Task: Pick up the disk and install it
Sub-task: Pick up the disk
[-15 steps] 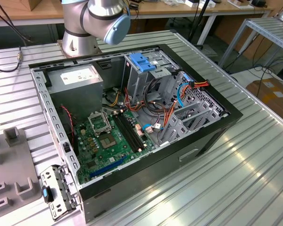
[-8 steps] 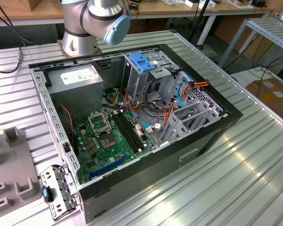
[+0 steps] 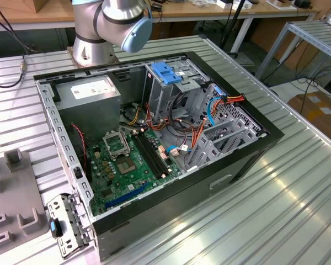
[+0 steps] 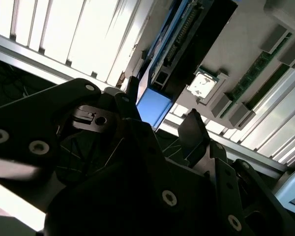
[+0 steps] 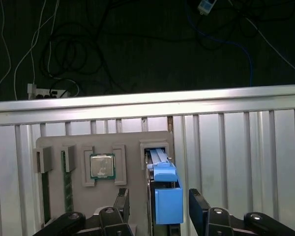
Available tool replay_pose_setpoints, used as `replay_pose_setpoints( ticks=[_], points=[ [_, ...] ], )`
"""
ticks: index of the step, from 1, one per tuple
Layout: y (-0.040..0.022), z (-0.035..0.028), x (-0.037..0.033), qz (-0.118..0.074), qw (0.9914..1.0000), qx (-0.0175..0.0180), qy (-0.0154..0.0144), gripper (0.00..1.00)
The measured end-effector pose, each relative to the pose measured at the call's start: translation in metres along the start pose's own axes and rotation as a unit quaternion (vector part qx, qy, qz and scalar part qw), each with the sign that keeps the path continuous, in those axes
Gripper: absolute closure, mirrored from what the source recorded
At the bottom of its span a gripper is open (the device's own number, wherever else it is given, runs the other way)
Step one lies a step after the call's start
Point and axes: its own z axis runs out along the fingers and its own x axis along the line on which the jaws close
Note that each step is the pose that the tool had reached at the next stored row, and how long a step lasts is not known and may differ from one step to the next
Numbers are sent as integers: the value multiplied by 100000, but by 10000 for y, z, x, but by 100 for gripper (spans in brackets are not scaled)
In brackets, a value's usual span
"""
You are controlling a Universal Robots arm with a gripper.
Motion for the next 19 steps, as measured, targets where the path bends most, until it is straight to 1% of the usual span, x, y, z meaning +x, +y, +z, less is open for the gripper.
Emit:
replay_pose_setpoints(
  ticks=[10, 14, 19],
  points=[
    [0, 9, 0, 1, 100000, 18, -12, 40],
    [0, 47, -1, 0, 100000, 14, -10, 40],
    [0, 76, -2, 1, 100000, 19, -12, 40]
  ],
)
